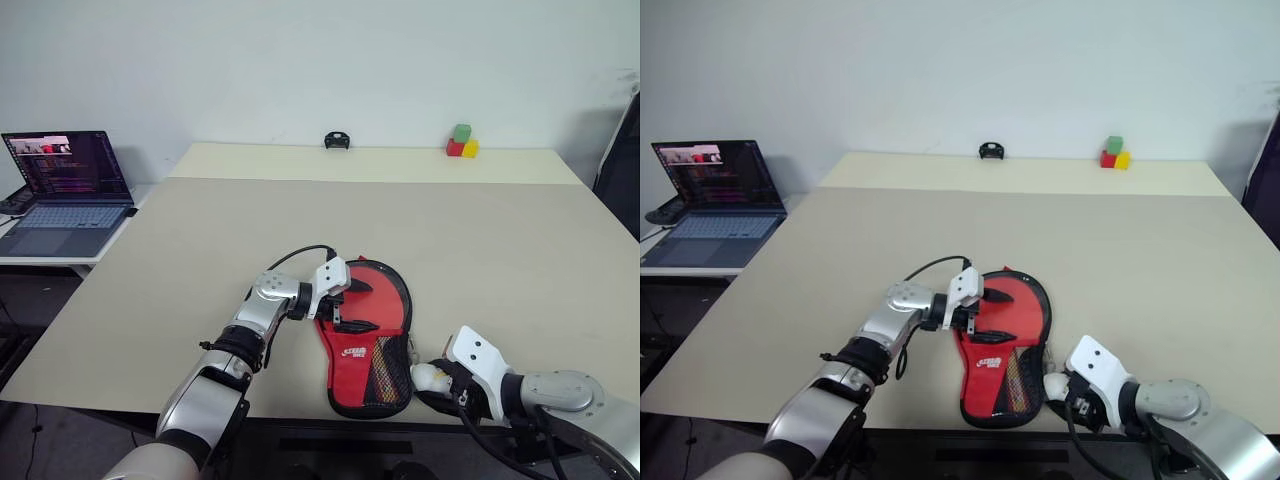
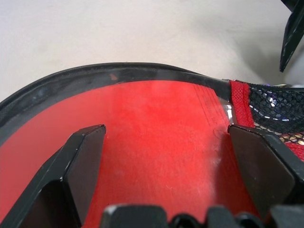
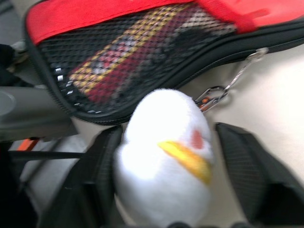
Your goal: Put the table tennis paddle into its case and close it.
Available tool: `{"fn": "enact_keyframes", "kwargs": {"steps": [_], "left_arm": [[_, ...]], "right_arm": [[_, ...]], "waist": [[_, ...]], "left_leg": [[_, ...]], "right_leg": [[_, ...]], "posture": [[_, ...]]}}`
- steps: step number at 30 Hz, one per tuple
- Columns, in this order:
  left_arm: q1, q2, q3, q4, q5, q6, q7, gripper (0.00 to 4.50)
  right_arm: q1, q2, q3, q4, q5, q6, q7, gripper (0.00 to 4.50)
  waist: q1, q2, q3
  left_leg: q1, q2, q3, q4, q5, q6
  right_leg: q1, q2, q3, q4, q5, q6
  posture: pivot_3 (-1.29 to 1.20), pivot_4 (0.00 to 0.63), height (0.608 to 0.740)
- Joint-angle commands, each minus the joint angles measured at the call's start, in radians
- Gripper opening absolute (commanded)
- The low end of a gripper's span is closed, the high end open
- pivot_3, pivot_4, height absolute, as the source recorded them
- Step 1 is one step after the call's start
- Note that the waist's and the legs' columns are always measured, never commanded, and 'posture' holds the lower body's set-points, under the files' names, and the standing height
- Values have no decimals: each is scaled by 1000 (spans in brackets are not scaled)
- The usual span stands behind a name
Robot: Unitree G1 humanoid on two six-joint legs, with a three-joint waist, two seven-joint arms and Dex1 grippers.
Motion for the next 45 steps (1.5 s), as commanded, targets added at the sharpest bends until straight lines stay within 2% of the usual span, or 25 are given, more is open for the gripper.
{"fn": "enact_keyframes", "kwargs": {"steps": [1, 4, 7, 16, 20, 30, 34, 40, 45], "left_arm": [[7, 23, -27, 47, 31, 10, -91, 4500], [-3, 31, -40, 89, 49, 13, -129, 4500], [-12, 26, -47, 126, 61, 15, -140, 4500], [-20, -9, -43, 180, 73, 8, -124, 4500], [-39, -66, -28, 211, 65, 45, -77, 4500], [-72, -112, -28, 257, 86, 34, -61, 4500], [-88, -129, -28, 277, 94, 29, -55, 4500], [-117, -163, -31, 316, 113, 10, -42, 4500], [-141, -196, -28, 342, 133, -10, -24, 4500]], "right_arm": [[-11, -21, -21, 15, -11, -32, 29, 1506], [-41, -45, -67, 39, 10, -24, 64, 650], [-55, -79, -123, 62, 30, -19, 107, 195], [-56, -195, -258, 91, 105, -6, 236, 186], [15, -234, -311, 16, 202, -4, 348, 179], [174, -291, -392, -97, 257, -14, 422, 178], [239, -297, -437, -136, 274, -12, 431, 178], [424, -272, -479, -268, 294, -10, 394, 177], [518, -333, -362, -269, 368, -162, 266, 177]], "waist": [[-1, 0, 0], [-5, 0, 0], [-8, 0, -1], [-8, -1, -1], [1, -1, -2], [44, -1, -3], [47, -2, -3], [48, -3, -3], [44, -7, -5]], "left_leg": [[0, 0, 0, 0, 0, 0], [0, 0, -1, 0, 0, 0], [0, 0, -1, 0, 0, 0], [10, 0, -4, -1, 0, 0], [9, 0, -4, -1, 0, 0], [8, -2, -8, 0, 0, 0], [8, -2, -9, 0, 0, 0], [7, -3, -10, 0, 0, 1], [9, -3, -9, 0, -1, 1]], "right_leg": [[0, 0, 0, 0, 0, 0], [1, 0, -2, 0, 0, 0], [1, 1, -3, 0, 0, 0], [12, 0, -6, -4, -1, 0], [13, 0, -7, -4, -1, 0], [16, -1, -8, -7, -1, 1], [17, -1, -9, -8, -2, 2], [17, -1, -10, -9, -2, 3], [18, -1, -9, -8, -3, 4]], "posture": [[0, 150, 740], [0, 150, 740], [0, 150, 740], [0, 150, 740], [0, 150, 740], [0, 150, 740], [0, 150, 740], [0, 150, 740], [0, 150, 740]]}}
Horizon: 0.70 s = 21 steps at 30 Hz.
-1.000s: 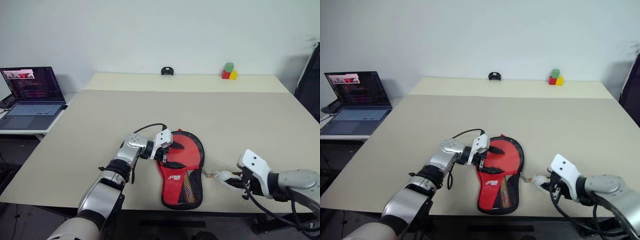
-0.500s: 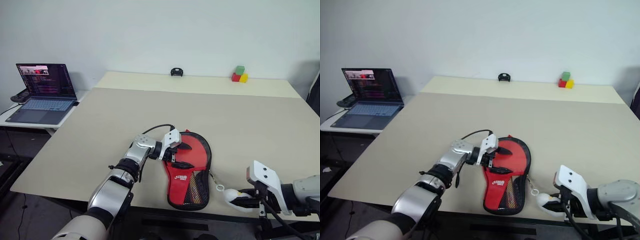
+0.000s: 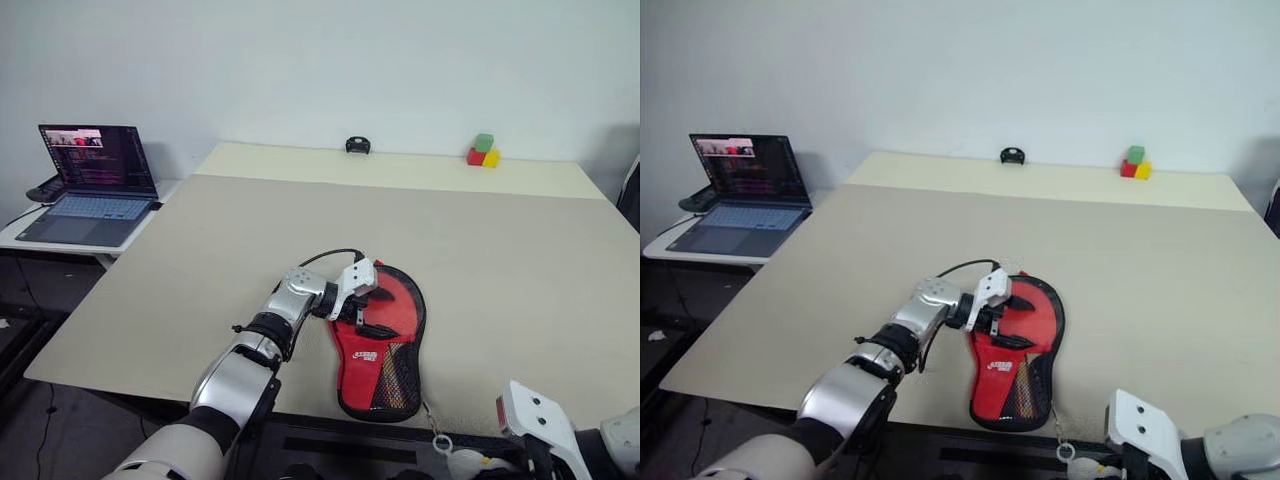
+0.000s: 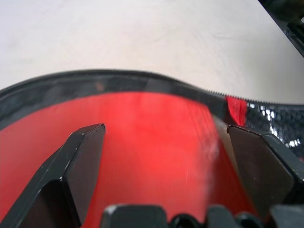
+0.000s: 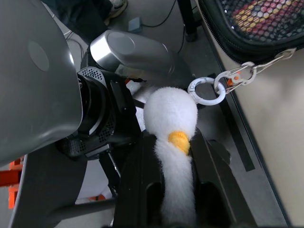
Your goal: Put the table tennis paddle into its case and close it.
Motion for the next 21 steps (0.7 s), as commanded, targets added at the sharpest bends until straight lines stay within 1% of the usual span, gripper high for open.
{"fn": "enact_keyframes", "kwargs": {"steps": [1, 3, 5, 7, 8, 11, 15, 18, 21], "left_arm": [[9, -35, -28, 60, 55, 4, 10, 4500], [-1, -50, -27, 70, 62, -2, 20, 4500], [-14, -66, -25, 79, 68, -2, 33, 4500], [-20, -74, -22, 82, 73, -8, 33, 4500], [-26, -81, -25, 84, 78, -14, 37, 4500], [-40, -91, -23, 93, 90, -23, 48, 4500], [-44, -85, -11, 101, 98, -33, 65, 4500], [-38, -79, -6, 101, 99, -39, 72, 4500], [-32, -74, 1, 102, 96, -43, 83, 4500]], "right_arm": [[25, -47, 111, -37, 70, -119, -85, 177], [13, -67, 196, -37, 71, -166, -145, 177], [4, -87, 242, -37, 72, -196, -182, 177], [-51, -83, 341, -37, 71, -217, -238, 177], [-78, -70, 371, -37, 61, -213, -249, 177], [-128, -61, 397, -37, 53, -191, -270, 177], [-181, -47, 427, -37, 30, -167, -270, 177], [-230, -30, 468, -33, -33, -145, -279, 177], [-261, -18, 466, 0, -43, -120, -271, 177]], "waist": [[-1, 0, 0], [-1, 0, 0], [0, -1, 0], [0, -1, 0], [-1, -2, 0], [-1, -2, 0], [-1, -3, 0], [-2, -3, 0], [-2, -3, 0]], "left_leg": [[0, 0, 0, 0, 0, 0], [0, 0, 0, 0, 0, 0], [-1, 0, -1, 0, 0, 0], [-1, 0, -1, 0, 0, 0], [-1, 0, 0, 0, 0, 0], [-1, 0, -3, -2, -1, 0], [-1, 0, -3, -1, -1, 2], [0, 0, -3, -1, -2, 2], [0, 0, -3, -1, -2, 2]], "right_leg": [[0, 0, 0, 0, 0, 0], [0, 0, 0, 0, 0, 0], [0, 0, 0, -1, 0, 0], [0, 0, 0, -2, 0, 0], [0, 0, 0, -3, 0, 0], [4, 0, -3, -8, 1, -1], [5, 0, -3, -10, 1, -1], [5, 0, -3, -9, 1, -1], [5, 0, -3, -9, 1, -1]], "posture": [[0, 150, 740], [0, 150, 740], [0, 150, 740], [0, 150, 740], [0, 150, 740], [0, 150, 740], [0, 150, 740], [0, 150, 740], [0, 150, 740]]}}
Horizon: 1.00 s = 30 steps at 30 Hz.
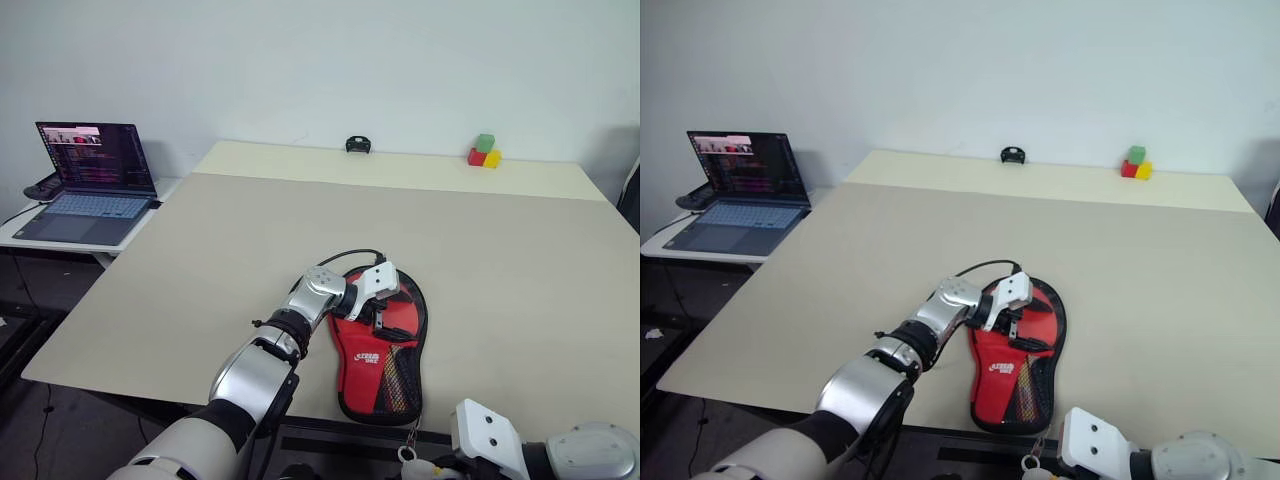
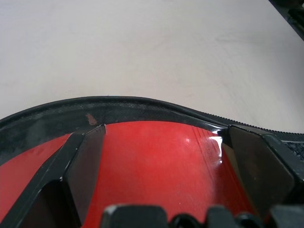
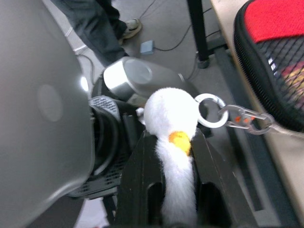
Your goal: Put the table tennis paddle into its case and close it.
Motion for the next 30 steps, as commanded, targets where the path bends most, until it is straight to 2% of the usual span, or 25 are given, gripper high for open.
{"fn": "enact_keyframes", "kwargs": {"steps": [1, 8, 12, 13, 15, 17, 20, 25, 30], "left_arm": [[26, 1, 3, 29, 22, 4, 18, 4500], [51, 34, 22, 13, 17, -3, 26, 4500], [72, 61, 32, -2, 15, -8, 5, 4500], [77, 64, 32, -7, 15, -8, 2, 4500], [85, 69, 35, -23, 11, -3, 0, 4500], [92, 81, 41, -44, 1, -2, -10, 4500], [108, 109, 58, -91, -26, 6, -40, 4500], [154, 155, 82, -228, -75, 46, -88, 4500], [268, 252, 109, -549, -163, 193, -131, 4500]], "right_arm": [[-31, 8, -6, 6, -8, 23, 21, 527], [-64, -8, -101, 36, 46, 37, 116, 2880], [-96, 8, -187, 46, 144, 62, 140, 4314], [-127, 11, -229, 69, 193, 70, 147, 4451], [-237, 37, -296, 159, 290, 80, 140, 4451], [-343, 71, -305, 243, 303, 88, 115, 4451], [-470, 129, -281, 366, 206, 60, 76, 4451], [-538, 209, -223, 572, -1, -80, 111, 4451], [-589, 333, -178, 785, -147, -245, 161, 4451]], "waist": [[0, 0, 0], [-3, 1, 0], [-7, 1, 0], [-10, 1, 0], [-20, 0, 0], [-26, 0, 0], [-28, 0, 0], [-30, 1, 0], [-32, 4, 2]], "left_leg": [[0, 0, 0, 0, 0, 0], [1, 0, 0, 0, 0, 0], [3, 1, 1, 0, 0, 0], [3, 1, 1, 0, 0, 0], [5, 3, 1, 0, 0, 0], [8, 3, 1, -1, 0, 0], [10, 4, 1, -2, 0, 0], [6, 4, 2, -3, 0, 0], [-4, 3, 5, -2, 0, -1]], "right_leg": [[0, 0, 0, 0, 0, 0], [0, 0, 1, 1, 0, 0], [2, 0, 1, 1, 0, 0], [2, 0, 1, 1, 0, 0], [4, 0, 2, 1, 1, -1], [7, 0, 2, 0, 1, -2], [7, 0, 2, 0, 1, -2], [2, 0, 3, 1, 1, -2], [-10, 0, 5, 3, 1, -3]], "posture": [[0, 150, 740], [0, 150, 740], [0, 150, 740], [0, 150, 740], [0, 150, 740], [0, 150, 740], [0, 150, 740], [0, 150, 740], [0, 150, 740]]}}
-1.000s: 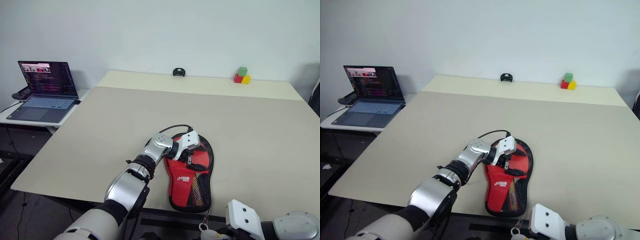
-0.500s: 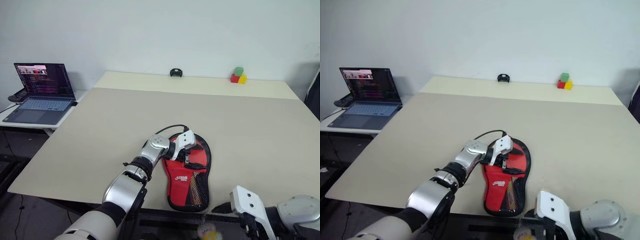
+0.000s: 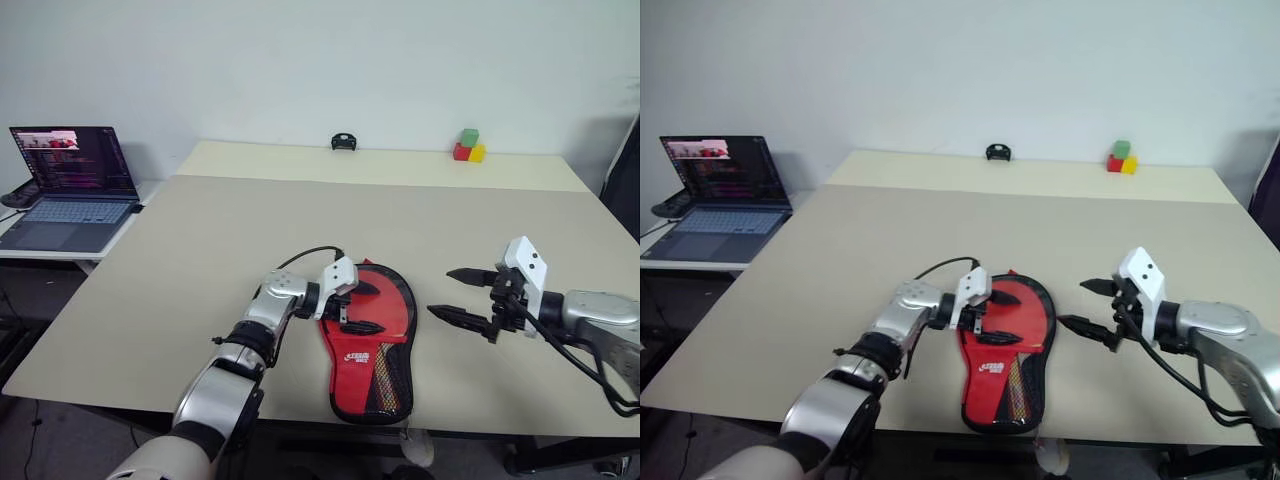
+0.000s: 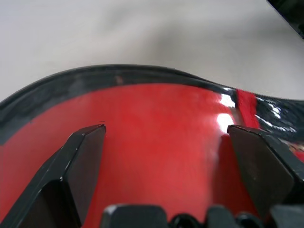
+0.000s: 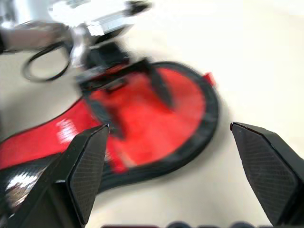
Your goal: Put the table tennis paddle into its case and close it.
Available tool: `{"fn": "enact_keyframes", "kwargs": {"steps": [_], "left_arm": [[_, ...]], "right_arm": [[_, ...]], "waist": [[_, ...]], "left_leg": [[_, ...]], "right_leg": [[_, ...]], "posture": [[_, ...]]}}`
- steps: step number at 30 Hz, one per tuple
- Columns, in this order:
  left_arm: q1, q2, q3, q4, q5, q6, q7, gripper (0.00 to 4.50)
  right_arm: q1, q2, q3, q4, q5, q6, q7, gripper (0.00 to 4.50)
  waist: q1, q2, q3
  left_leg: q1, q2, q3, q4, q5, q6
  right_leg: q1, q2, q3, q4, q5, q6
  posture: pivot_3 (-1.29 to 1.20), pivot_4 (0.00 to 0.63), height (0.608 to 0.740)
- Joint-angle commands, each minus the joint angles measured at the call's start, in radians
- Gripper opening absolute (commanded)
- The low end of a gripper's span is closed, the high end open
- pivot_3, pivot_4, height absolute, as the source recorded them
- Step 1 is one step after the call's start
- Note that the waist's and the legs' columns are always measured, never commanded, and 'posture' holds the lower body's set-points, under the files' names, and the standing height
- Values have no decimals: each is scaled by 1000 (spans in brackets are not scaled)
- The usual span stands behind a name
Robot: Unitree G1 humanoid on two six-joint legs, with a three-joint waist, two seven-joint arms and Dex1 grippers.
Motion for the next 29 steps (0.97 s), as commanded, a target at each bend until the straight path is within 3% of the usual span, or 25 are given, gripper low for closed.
{"fn": "enact_keyframes", "kwargs": {"steps": [1, 5, 8, 13, 19, 24, 29], "left_arm": [[82, 82, 36, -264, -83, 138, -33, 4500], [199, 192, 79, -522, -155, 297, -4, 4500], [312, 261, 185, -750, -246, 467, 93, 4500], [416, 262, 257, -976, -296, 608, 291, 4500], [450, 260, 263, -1057, -257, 626, 474, 4500], [426, 301, 253, -992, -264, 579, 458, 4500], [409, 301, 219, -919, -260, 519, 431, 4500]], "right_arm": [[-54, 43, 17, 123, -103, -125, 42, 4451], [-118, 101, 30, 271, -150, -168, 96, 4451], [-193, 143, 22, 426, -194, -246, 136, 4451], [-281, 161, -12, 632, -231, -341, 198, 4451], [-303, 92, -70, 802, -271, -418, 253, 4451], [-282, 73, -115, 799, -282, -416, 228, 4451], [-190, 79, -112, 669, -296, -363, 217, 4451]], "waist": [[-5, 2, 1], [-8, 6, 4], [-13, 8, 5], [-9, 9, 6], [5, 9, 6], [2, 10, 6], [0, 10, 6]], "left_leg": [[0, 0, 0, 0, 0, 0], [0, 1, 0, 0, 0, 0], [0, 1, 0, 0, 0, 0], [0, 1, 0, 0, 0, 0], [0, 1, 0, 0, 0, 0], [0, 1, 1, -1, 0, -1], [1, 1, 2, -1, 0, -1]], "right_leg": [[-1, 0, 1, 0, 0, 0], [-1, 0, 2, 0, 0, 0], [-1, -1, 2, 0, 0, -1], [0, -1, 1, -1, 0, -1], [0, -2, 1, -1, 0, -1], [0, -2, 2, -1, 0, -1], [0, -2, 2, -1, 1, -1]], "posture": [[0, 150, 740], [0, 150, 740], [0, 150, 740], [0, 150, 740], [0, 150, 740], [0, 150, 740], [0, 150, 740]]}}
